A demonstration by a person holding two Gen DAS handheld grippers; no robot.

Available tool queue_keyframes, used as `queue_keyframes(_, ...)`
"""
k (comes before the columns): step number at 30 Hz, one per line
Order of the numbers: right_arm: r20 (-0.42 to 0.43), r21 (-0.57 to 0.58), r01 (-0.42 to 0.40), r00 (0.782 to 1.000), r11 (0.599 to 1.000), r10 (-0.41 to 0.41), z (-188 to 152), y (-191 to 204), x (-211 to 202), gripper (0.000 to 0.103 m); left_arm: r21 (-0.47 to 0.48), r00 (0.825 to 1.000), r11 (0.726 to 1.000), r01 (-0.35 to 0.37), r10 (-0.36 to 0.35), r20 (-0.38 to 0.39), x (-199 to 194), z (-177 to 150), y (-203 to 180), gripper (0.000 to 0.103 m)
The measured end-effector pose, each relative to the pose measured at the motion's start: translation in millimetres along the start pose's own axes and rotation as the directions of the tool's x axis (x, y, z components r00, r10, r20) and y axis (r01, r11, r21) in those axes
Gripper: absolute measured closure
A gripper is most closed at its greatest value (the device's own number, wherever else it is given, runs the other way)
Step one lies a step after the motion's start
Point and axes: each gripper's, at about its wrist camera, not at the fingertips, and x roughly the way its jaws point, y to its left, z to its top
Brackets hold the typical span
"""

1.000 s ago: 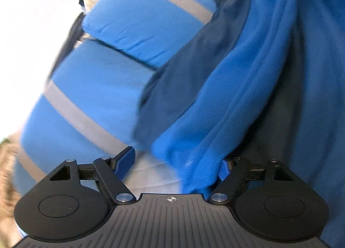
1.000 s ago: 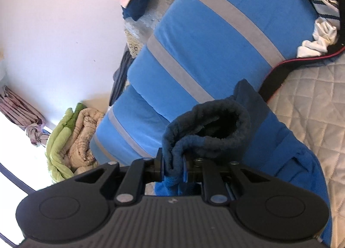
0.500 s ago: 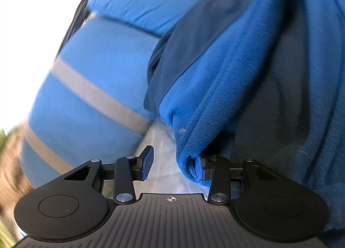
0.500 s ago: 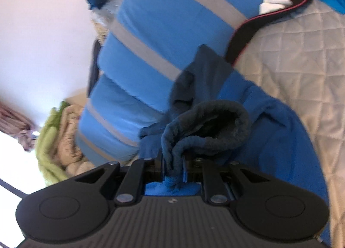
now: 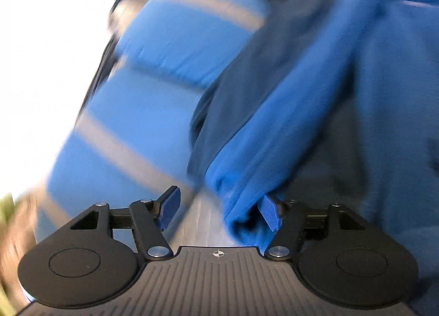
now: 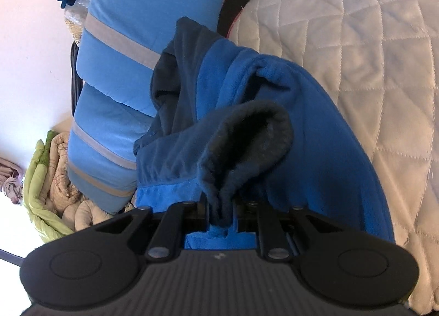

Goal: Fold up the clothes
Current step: 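Hold the hem with the right gripper while the left gripper grasps the jacket edge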

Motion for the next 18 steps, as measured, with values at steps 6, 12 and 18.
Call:
queue_keyframes(6,0.001,-0.028,0.0,1.0,1.0,0.0,5.6,10.2,-0.5,0.087,0.091,0.997,0.996,0.007,0.0,-0.077,24.1,2.4,3.2,0.044)
queue_keyframes(12,-0.007,-0.059,0.06,0.998,0.996,-0.06,0.2,14.3,1.5,0.088,0.068,0.989,0.995,0.074,-0.065,-0.132,40.3,-7.4,10.8,0.087)
queue_keyframes(18,-0.019,-0.016,0.085,0.996,0.996,-0.086,-17.1,-4.9,6.8,0.088,-0.012,0.987,0.997,0.082,-0.083,-0.14,35.3,-18.0,2.7,0.088)
